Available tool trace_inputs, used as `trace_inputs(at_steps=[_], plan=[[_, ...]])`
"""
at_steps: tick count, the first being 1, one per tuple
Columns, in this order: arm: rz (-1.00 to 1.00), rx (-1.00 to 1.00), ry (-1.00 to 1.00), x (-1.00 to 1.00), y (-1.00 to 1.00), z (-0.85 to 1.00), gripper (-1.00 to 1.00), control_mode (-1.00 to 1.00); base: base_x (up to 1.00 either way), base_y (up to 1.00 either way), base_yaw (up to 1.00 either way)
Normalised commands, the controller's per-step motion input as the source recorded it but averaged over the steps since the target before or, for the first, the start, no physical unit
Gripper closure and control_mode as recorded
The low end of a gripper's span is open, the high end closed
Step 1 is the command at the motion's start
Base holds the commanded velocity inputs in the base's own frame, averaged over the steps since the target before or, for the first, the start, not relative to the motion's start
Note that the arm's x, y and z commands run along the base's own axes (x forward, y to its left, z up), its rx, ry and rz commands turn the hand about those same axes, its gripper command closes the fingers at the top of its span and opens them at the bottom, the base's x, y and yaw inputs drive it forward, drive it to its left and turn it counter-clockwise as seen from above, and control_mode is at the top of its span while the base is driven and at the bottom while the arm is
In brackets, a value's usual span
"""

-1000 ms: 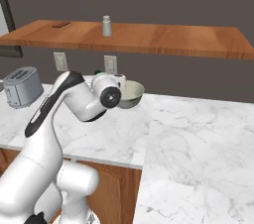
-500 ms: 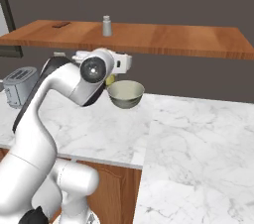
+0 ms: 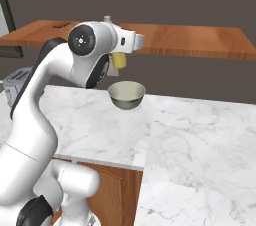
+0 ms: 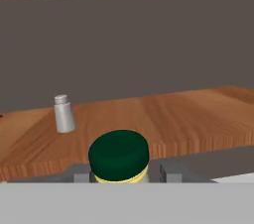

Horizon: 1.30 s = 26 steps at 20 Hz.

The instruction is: Pick the shaker and mustard from the counter and place them in the cabinet.

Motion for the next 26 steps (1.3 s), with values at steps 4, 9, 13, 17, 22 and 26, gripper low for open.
trace_inputs(at_steps=[4,9,13,17,22,26], plan=[[-0.01,0.01,-0.11,-0.02,-0.04,0.25,1.0,-1.0,0.0,0.0,0.0],[-0.01,0.06,-0.15,0.11,-0.03,0.22,1.0,-1.0,0.0,0.0,0.0],[-0.02,0.03,-0.12,0.39,0.0,0.25,1.0,-1.0,0.0,0.0,0.0],[-0.03,0.02,-0.08,0.55,0.06,0.22,1.0,-1.0,0.0,0.0,0.0],[-0.02,0.01,0.01,0.66,0.14,0.25,1.0,-1.0,0.0,0.0,0.0],[-0.03,0.0,0.05,0.7,0.13,0.17,1.0,-1.0,0.0,0.0,0.0]])
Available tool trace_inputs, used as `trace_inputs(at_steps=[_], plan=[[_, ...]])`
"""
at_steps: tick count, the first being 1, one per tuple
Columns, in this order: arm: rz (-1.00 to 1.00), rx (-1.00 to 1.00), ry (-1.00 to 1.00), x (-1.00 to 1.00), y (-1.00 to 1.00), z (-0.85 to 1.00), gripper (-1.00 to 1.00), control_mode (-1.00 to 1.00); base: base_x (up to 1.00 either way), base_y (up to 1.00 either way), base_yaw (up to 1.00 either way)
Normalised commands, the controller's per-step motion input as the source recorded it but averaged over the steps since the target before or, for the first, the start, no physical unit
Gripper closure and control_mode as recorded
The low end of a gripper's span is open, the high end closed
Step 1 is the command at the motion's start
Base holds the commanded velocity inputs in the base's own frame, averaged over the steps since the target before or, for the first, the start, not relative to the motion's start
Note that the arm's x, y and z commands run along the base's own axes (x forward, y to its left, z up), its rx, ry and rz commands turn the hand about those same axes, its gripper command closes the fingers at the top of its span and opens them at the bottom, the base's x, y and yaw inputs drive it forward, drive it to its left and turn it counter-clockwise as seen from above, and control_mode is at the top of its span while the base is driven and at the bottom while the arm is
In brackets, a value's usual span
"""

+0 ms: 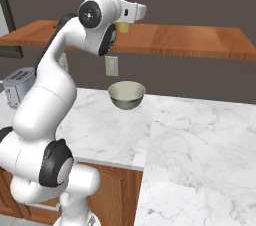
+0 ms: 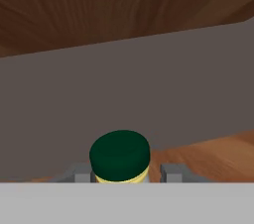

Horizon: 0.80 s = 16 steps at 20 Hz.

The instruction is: Pick the shaker and mustard from the counter and place them in the cabinet.

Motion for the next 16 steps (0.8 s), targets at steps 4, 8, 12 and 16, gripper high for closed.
trace_inputs(at_steps=[4,8,12,16], plan=[[0.0,0.0,0.16,0.46,0.0,0.05,1.0,-1.0,0.0,0.0,0.0],[0.0,0.0,0.12,0.26,0.0,0.0,1.0,-1.0,0.0,0.0,0.0],[0.0,0.0,0.0,0.0,0.0,-0.03,1.0,-1.0,0.0,0.0,0.0],[0.0,-0.01,0.0,0.01,0.0,-0.18,1.0,-1.0,0.0,0.0,0.0]])
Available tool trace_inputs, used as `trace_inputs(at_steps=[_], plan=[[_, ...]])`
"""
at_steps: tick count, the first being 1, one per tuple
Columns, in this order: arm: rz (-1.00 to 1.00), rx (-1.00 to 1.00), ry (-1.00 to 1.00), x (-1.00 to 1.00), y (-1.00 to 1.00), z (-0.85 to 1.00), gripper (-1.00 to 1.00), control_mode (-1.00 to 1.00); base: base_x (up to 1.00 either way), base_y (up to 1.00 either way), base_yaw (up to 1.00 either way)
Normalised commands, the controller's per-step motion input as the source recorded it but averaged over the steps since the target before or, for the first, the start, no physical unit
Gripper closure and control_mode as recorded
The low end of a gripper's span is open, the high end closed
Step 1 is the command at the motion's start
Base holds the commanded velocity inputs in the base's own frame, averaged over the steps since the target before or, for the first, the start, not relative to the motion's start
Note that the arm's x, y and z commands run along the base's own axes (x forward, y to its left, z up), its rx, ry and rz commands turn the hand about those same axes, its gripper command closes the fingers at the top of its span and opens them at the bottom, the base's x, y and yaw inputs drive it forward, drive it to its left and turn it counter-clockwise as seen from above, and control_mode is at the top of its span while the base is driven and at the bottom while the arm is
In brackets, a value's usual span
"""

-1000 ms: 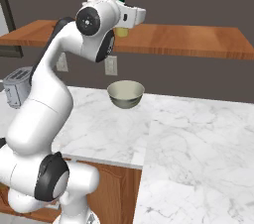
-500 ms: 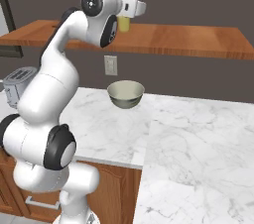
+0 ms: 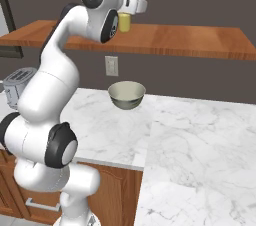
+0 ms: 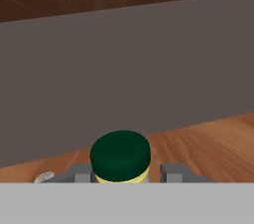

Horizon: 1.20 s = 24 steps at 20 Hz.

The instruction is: Pick the shaker and mustard from the counter and place them in the cabinet.

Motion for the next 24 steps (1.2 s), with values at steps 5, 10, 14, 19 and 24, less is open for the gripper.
trace_inputs(at_steps=[5,10,14,19,24], plan=[[0.0,-0.01,0.0,0.07,0.0,-0.26,1.0,-1.0,0.0,0.0,0.0],[-0.01,0.0,0.0,0.32,0.0,-0.16,1.0,-1.0,0.0,0.0,0.0],[-0.02,0.0,0.0,0.56,0.0,-0.04,1.0,-1.0,0.0,0.0,0.0],[-0.01,0.0,0.0,0.52,0.0,-0.14,1.0,-1.0,0.0,0.0,0.0],[0.0,0.0,0.0,0.42,0.0,-0.21,1.0,-1.0,0.0,0.0,0.0]])
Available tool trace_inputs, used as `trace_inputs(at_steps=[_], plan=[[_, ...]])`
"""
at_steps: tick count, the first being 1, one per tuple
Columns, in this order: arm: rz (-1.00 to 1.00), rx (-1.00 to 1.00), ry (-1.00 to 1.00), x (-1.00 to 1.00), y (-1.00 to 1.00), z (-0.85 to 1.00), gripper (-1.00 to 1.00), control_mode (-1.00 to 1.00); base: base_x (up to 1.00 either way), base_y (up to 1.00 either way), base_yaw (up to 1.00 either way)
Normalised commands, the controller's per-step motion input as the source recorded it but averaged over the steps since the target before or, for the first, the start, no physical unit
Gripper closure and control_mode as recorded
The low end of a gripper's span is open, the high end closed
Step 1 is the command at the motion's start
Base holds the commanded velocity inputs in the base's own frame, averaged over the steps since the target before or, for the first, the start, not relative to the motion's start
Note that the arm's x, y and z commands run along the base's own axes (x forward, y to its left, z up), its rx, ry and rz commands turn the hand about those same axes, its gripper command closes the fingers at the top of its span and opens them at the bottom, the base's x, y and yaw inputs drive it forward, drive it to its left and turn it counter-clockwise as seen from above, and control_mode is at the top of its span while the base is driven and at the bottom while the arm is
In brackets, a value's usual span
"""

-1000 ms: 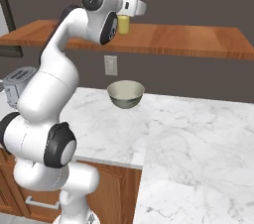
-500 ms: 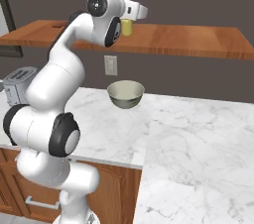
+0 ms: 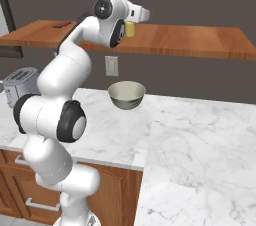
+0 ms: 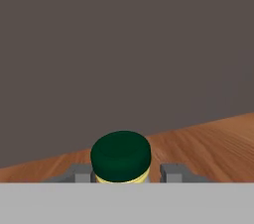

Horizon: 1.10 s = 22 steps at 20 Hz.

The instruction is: Pick the shaker and mustard from the counter and place them in the cabinet.

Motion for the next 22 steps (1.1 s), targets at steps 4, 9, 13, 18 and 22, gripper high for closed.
trace_inputs(at_steps=[4,9,13,18,22], plan=[[0.0,0.0,0.0,0.47,0.0,-0.24,1.0,-1.0,0.0,0.0,0.0],[0.0,0.0,0.0,0.39,0.0,-0.37,1.0,-1.0,0.0,0.0,0.0],[0.0,0.0,-0.02,0.32,0.0,-0.34,1.0,-1.0,0.0,0.0,0.0],[0.0,0.0,-0.02,0.2,0.0,-0.12,1.0,-1.0,0.0,0.0,0.0],[0.0,0.0,0.0,0.01,0.0,0.0,-1.0,-1.0,0.0,0.0,0.0]])
